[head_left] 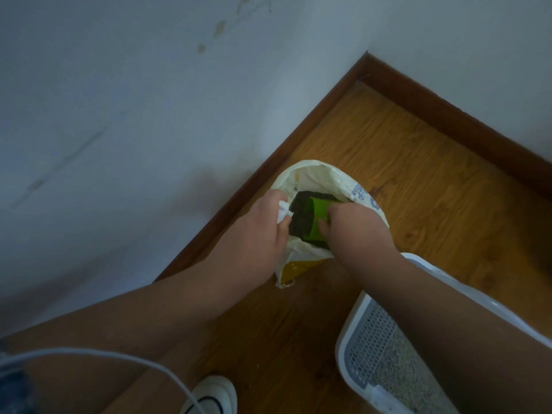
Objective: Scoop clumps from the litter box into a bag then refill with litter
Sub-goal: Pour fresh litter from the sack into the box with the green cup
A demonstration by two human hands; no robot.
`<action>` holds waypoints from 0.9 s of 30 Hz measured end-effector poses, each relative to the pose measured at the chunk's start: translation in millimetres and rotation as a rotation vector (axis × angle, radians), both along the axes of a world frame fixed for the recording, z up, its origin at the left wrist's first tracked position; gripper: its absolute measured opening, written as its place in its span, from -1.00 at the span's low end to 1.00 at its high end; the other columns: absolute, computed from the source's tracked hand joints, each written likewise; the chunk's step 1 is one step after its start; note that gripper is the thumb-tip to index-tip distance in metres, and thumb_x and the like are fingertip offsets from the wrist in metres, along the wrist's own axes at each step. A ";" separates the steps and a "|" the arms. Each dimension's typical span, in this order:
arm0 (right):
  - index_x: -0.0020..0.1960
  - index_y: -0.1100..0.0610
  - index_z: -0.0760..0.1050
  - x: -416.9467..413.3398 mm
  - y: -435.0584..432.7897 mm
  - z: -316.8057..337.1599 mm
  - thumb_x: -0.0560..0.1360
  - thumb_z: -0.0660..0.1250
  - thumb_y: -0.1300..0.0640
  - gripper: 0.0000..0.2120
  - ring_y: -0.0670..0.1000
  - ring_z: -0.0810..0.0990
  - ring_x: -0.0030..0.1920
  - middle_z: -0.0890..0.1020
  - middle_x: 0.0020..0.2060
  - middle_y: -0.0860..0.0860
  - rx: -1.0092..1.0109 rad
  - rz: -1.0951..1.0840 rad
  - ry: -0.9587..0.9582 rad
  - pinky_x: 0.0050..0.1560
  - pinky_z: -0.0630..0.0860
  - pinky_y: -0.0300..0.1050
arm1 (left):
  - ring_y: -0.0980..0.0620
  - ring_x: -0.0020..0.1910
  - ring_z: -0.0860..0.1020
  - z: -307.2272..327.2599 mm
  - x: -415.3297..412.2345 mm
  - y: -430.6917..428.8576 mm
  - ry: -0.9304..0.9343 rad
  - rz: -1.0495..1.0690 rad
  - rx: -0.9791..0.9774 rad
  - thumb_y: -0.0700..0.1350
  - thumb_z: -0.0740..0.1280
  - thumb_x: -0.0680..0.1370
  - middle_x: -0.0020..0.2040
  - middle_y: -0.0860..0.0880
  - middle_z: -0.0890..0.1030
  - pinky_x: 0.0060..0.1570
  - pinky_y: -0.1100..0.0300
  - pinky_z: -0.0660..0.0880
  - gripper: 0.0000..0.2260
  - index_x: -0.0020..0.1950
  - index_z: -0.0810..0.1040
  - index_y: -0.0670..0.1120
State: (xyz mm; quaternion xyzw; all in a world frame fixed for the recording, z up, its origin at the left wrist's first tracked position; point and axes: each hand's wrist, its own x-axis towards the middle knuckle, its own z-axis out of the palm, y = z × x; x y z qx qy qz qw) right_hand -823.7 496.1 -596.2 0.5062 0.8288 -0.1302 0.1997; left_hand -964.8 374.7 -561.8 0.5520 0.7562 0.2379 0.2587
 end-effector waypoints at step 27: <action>-0.09 0.07 0.45 10.5 -9.6 -17.0 0.65 0.07 -0.04 -0.71 0.04 0.53 -0.19 0.53 -0.25 0.00 -0.235 0.023 0.188 -0.16 0.40 -0.07 | 0.14 -0.26 0.54 -0.3 -7.4 -8.2 0.019 -0.062 -0.044 0.07 0.12 0.67 -0.10 0.13 0.49 -0.34 0.14 0.54 -0.83 0.25 0.28 0.12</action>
